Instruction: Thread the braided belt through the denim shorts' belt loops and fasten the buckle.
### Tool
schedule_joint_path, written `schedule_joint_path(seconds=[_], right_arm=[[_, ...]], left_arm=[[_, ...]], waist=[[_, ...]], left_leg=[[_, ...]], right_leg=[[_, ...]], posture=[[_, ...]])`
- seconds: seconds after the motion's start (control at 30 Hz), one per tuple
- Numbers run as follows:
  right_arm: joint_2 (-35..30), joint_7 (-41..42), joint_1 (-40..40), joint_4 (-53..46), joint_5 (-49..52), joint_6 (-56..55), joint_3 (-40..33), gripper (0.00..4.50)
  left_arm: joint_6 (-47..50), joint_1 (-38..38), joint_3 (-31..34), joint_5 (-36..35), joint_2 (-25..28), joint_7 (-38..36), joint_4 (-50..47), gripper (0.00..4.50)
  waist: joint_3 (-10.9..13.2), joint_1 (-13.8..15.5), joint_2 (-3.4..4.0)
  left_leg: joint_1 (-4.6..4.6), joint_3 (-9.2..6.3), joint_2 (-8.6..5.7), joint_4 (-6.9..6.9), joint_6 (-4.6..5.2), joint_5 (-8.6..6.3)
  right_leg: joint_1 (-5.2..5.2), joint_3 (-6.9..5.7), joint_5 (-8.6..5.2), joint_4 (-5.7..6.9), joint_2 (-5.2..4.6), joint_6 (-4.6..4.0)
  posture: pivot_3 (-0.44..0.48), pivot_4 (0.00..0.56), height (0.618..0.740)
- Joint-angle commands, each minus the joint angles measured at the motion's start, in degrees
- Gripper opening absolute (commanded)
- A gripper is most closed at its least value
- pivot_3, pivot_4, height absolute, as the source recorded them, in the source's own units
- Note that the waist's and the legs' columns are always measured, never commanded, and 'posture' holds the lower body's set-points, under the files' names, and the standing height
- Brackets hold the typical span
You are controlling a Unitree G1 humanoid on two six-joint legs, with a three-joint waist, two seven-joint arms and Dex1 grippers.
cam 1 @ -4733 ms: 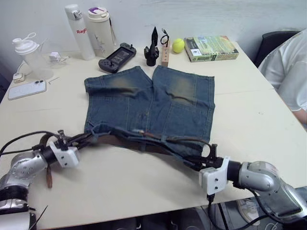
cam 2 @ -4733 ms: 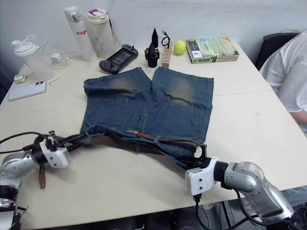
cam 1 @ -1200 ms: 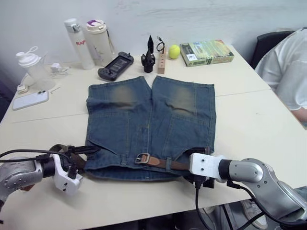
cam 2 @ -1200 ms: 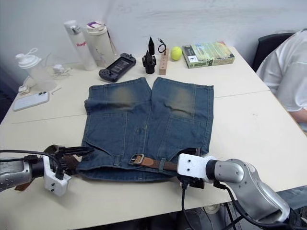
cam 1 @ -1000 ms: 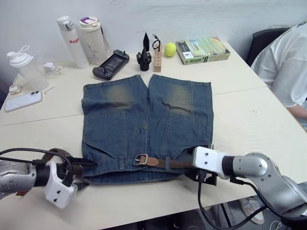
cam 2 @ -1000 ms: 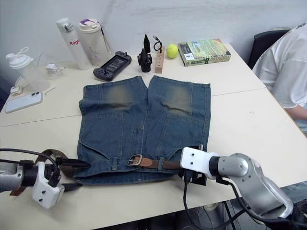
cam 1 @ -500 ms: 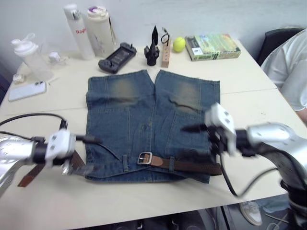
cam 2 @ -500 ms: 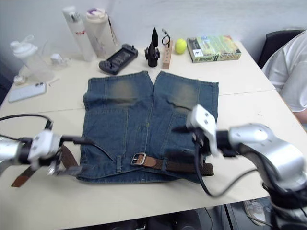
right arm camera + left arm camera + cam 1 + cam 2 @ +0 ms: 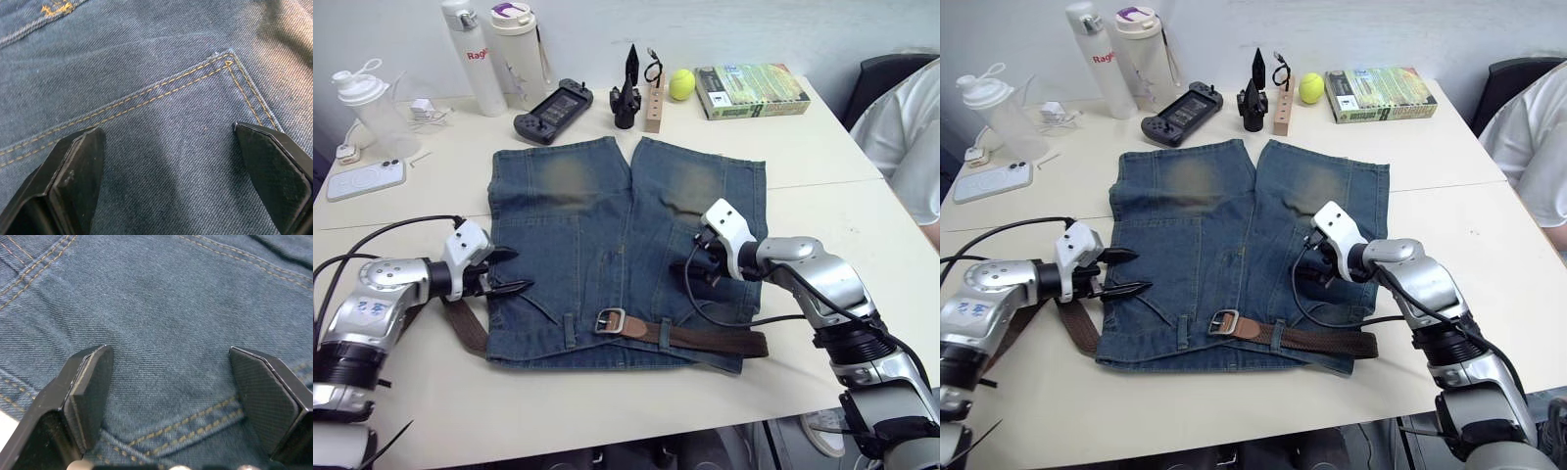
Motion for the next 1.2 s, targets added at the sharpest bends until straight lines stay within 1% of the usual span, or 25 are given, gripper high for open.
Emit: schedule_joint_path(seconds=[0.03,0.17,0.2,0.23,0.3,0.33,0.43,0.47,0.5,0.53,0.63,0.73,0.8,0.83,0.9,1.0,1.1,1.17,1.2], right_arm=[[-0.22,2.15,0.87,3.10,-1.60,1.02,2.11,3.73],[0.15,2.99,0.52,4.79,-2.49,1.49,2.64,1.96],[0.28,2.74,0.30,5.87,-3.26,0.80,2.88,1.38],[0.38,2.58,0.13,6.62,-3.86,0.22,3.02,1.00],[0.77,2.14,-0.86,9.06,-5.53,-1.84,3.46,0.18],[1.01,1.89,-1.58,10.65,-6.55,-3.26,3.81,0.02],[2.83,0.17,-4.66,17.83,-9.86,-9.49,4.58,0.02],[3.58,-0.15,-5.70,20.17,-10.68,-11.38,4.67,0.02],[4.12,-0.21,-6.40,21.83,-11.26,-12.71,4.66,0.02],[4.47,-0.05,-6.81,22.92,-11.66,-13.58,4.58,0.02],[8.22,-2.74,-12.90,35.80,-15.59,-22.34,5.39,0.02],[10.46,-2.97,-16.48,43.43,-17.34,-26.58,5.25,0.02],[11.52,-3.36,-18.06,46.98,-18.20,-28.63,4.77,0.02],[11.98,-3.64,-18.70,48.40,-18.49,-29.42,4.47,0.02],[12.68,-4.44,-19.61,50.90,-19.00,-30.91,3.87,0.02],[13.17,-5.42,-20.34,53.22,-19.63,-32.73,3.13,0.02],[13.46,-6.41,-20.78,53.77,-19.24,-33.59,1.46,0.02],[13.49,-6.97,-20.84,53.08,-18.87,-33.89,0.44,0.71],[13.34,-6.39,-20.65,51.65,-18.26,-33.06,-0.15,1.04]], left_arm=[[-1.27,0.78,-2.30,5.08,-1.06,-2.67,1.11,3.40],[-0.69,2.81,-2.89,6.67,-1.83,-4.74,-0.84,1.76],[-0.68,3.01,-2.88,7.06,-2.25,-4.60,-0.82,1.21],[-0.66,3.07,-2.77,7.37,-2.58,-4.48,-0.73,0.89],[-0.42,2.88,-2.52,7.63,-3.47,-4.23,-0.77,0.11],[-0.33,2.59,-2.45,7.93,-4.05,-3.91,-0.75,0.01],[-0.97,0.32,-2.27,10.08,-6.39,-1.66,1.55,0.01],[-1.26,-0.72,-2.25,10.94,-7.03,-0.93,2.90,0.01],[-1.48,-1.40,-2.16,11.59,-7.47,-0.57,3.86,0.01],[-1.59,-1.75,-2.03,12.02,-7.74,-0.50,4.41,0.01],[-5.58,-9.06,-3.03,16.42,-10.94,3.53,15.24,0.01],[-9.41,-14.77,-3.26,19.16,-12.93,5.62,23.92,0.01],[-12.20,-17.96,-3.48,20.88,-13.52,6.97,29.02,0.01],[-13.76,-19.38,-3.74,21.87,-13.61,7.66,31.31,0.01],[-15.54,-21.19,-3.54,22.57,-13.98,7.81,34.51,0.01],[-16.31,-21.85,-2.59,21.98,-14.53,6.25,35.86,0.01],[-15.65,-21.06,-1.52,20.78,-14.74,5.01,34.44,0.01],[-14.79,-20.15,-0.66,19.91,-14.72,4.22,32.61,0.00],[-13.75,-19.27,0.32,18.70,-14.71,3.57,30.40,0.45]], waist=[[-0.11,0.01,-0.05],[-0.51,-0.13,-0.03],[-0.61,-0.13,-0.03],[-0.84,-0.13,0.03],[-1.05,-0.12,0.08],[-1.10,-0.12,0.07],[-1.20,-0.05,0.06],[-1.23,0.06,0.10],[-1.25,0.16,0.11],[-1.26,0.26,0.13],[-1.33,0.37,0.16],[-1.35,0.31,0.14],[-1.35,-0.04,0.14],[-1.35,-0.16,0.14],[-1.35,-0.44,0.14],[-1.35,-0.81,0.14],[-1.35,-0.86,0.14],[-1.34,-0.96,0.15],[-1.34,-1.03,0.15]], left_leg=[[0.18,0.01,0.00,-0.02,-0.02,-0.01],[0.26,-0.02,0.01,-0.09,-0.07,-0.05],[0.26,-0.02,0.01,-0.09,-0.07,-0.05],[0.27,-0.02,0.01,-0.10,-0.07,-0.05],[0.34,-0.03,0.01,-0.09,-0.07,-0.05],[0.47,-0.07,0.01,-0.08,-0.06,-0.06],[1.05,-0.09,0.00,-0.12,-0.09,-0.22],[1.11,-0.08,-0.02,-0.12,-0.07,-0.30],[1.13,-0.11,-0.05,-0.12,-0.08,-0.30],[1.16,-0.12,-0.13,-0.12,-0.08,-0.29],[1.19,-0.17,-0.22,-0.11,-0.10,-0.23],[1.20,-0.23,-0.26,-0.10,-0.12,-0.05],[1.18,-0.23,-0.25,-0.12,-0.10,-0.04],[1.17,-0.23,-0.24,-0.13,-0.08,-0.02],[1.17,-0.19,-0.23,-0.13,-0.05,0.05],[1.15,-0.20,-0.24,-0.13,-0.02,0.08],[1.13,-0.23,-0.24,-0.13,-0.01,0.08],[1.07,-0.25,-0.24,-0.13,-0.01,0.08],[1.03,-0.25,-0.24,-0.13,-0.01,0.07]], right_leg=[[0.14,0.04,0.00,0.01,-0.02,0.00],[0.17,0.20,0.00,-0.01,-0.05,-0.01],[0.18,0.20,0.00,-0.01,-0.05,-0.01],[0.19,0.19,0.00,-0.02,-0.05,-0.01],[0.29,0.19,0.00,-0.06,-0.05,-0.01],[0.46,0.19,0.00,-0.09,-0.06,-0.01],[0.99,0.26,-0.01,-0.22,-0.17,-0.02],[1.03,0.30,-0.01,-0.25,-0.27,-0.02],[1.02,0.38,-0.01,-0.24,-0.66,-0.02],[1.01,0.35,-0.01,-0.15,-0.84,-0.02],[1.05,0.31,-0.01,-0.07,-0.91,-0.02],[1.08,0.27,0.05,0.03,-0.89,-0.10],[1.05,0.26,0.05,0.08,-0.88,-0.10],[1.05,0.23,0.05,0.30,-0.85,-0.10],[1.03,0.18,0.05,0.37,-0.83,-0.10],[1.02,0.17,0.05,0.37,-0.83,-0.10],[1.03,0.18,0.05,0.37,-0.86,-0.10],[0.99,0.18,0.05,0.36,-0.87,-0.10],[0.96,0.17,0.05,0.35,-0.88,-0.10]], posture=[[0.000,0.150,0.720],[0.000,0.150,0.720],[0.000,0.150,0.720],[0.000,0.150,0.720],[0.000,0.150,0.720],[0.000,0.150,0.720],[0.000,0.150,0.720],[0.000,0.150,0.720],[0.000,0.150,0.720],[0.000,0.150,0.720],[0.000,0.150,0.720],[0.000,0.150,0.720],[0.000,0.150,0.720],[0.000,0.150,0.720],[0.000,0.150,0.720],[0.000,0.150,0.720],[0.000,0.150,0.720],[0.000,0.150,0.720],[0.000,0.150,0.720]])
